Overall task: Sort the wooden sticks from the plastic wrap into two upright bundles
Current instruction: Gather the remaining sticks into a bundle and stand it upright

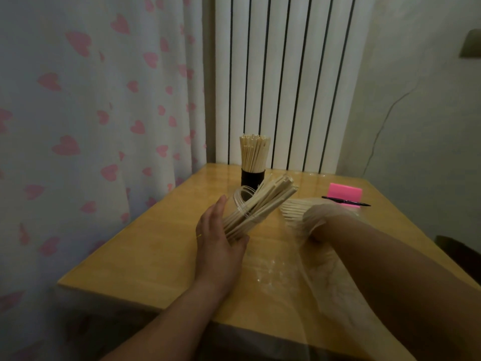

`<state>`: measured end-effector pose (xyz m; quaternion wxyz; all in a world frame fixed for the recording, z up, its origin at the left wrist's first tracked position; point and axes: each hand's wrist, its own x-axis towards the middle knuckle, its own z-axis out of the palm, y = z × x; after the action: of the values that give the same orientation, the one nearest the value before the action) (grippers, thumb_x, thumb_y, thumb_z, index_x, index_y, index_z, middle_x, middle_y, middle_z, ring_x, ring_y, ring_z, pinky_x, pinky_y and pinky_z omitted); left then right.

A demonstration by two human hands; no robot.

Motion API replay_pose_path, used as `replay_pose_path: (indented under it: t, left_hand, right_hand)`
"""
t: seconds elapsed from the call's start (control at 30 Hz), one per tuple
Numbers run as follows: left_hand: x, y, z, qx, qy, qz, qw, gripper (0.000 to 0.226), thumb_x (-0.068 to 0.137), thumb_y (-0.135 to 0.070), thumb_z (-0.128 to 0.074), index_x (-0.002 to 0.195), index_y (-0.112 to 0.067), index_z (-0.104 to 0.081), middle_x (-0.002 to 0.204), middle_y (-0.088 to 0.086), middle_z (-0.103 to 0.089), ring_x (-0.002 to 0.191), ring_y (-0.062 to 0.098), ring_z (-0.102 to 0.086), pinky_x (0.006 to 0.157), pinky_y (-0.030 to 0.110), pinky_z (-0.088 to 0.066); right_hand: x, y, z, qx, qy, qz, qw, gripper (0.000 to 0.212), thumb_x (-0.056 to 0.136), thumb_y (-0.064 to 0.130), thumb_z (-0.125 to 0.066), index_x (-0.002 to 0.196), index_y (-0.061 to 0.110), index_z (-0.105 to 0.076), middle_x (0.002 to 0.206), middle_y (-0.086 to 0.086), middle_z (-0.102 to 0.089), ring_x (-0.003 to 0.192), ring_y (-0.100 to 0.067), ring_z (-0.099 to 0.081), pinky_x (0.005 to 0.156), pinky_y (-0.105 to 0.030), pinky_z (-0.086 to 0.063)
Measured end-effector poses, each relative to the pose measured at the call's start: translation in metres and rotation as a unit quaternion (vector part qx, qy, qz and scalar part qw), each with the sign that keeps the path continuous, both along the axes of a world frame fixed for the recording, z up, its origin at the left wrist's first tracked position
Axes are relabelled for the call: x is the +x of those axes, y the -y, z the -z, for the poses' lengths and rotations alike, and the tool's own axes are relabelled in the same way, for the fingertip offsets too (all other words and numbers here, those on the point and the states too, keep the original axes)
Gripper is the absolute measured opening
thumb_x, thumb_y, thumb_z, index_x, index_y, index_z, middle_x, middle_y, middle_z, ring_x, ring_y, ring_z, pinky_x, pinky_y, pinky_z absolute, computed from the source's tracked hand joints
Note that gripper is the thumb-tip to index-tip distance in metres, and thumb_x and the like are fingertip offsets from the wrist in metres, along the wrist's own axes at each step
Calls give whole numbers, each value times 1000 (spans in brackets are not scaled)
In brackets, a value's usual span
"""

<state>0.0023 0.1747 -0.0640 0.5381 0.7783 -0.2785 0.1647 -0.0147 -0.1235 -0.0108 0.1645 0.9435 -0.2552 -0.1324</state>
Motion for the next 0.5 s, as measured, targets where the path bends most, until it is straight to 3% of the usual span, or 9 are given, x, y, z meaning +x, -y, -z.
replay_pose_path:
  t: [0.13, 0.3, 0.4, 0.5]
  left_hand:
    - [-1, 0, 1, -3, 2, -1, 1000, 103, 89, -22, -84, 163, -50, -17, 166, -12, -23, 152, 12, -21, 113, 29, -29]
    - [0, 0, 1, -4, 0, 2, 1000, 104, 89, -22, -84, 163, -51, -17, 166, -12, -23, 152, 13, -21, 113, 30, -30]
    - [0, 0, 1, -3, 2, 0, 1000, 103, 89, -21, -84, 164, -49, -19, 165, -10, -24, 151, 14, -23, 113, 31, -30]
    - [0, 0, 1, 0, 1, -3, 1000, 102, 88, -21, -84, 163, -47, -20, 165, -8, -25, 151, 16, -23, 113, 32, -30]
  right_hand:
    - [-6, 0, -1, -6, -4, -38, 999, 39, 96, 48, -61, 122, 20, -70, 116, -1, -67, 106, -23, -65, 98, -38, -56]
    - [-25, -2, 4, -62, 13, -111, 992, 27, 99, 31, -65, 124, 25, -73, 126, 5, -70, 119, -19, -66, 100, -36, -57]
    - [-45, -16, 0, -68, 40, -100, 992, 22, 99, 29, -59, 117, 26, -72, 120, 4, -71, 106, -20, -68, 91, -36, -61]
    - [-77, -38, -1, -37, 98, -88, 991, 31, 99, 35, -60, 129, 29, -64, 128, 1, -60, 112, -26, -65, 87, -36, -55]
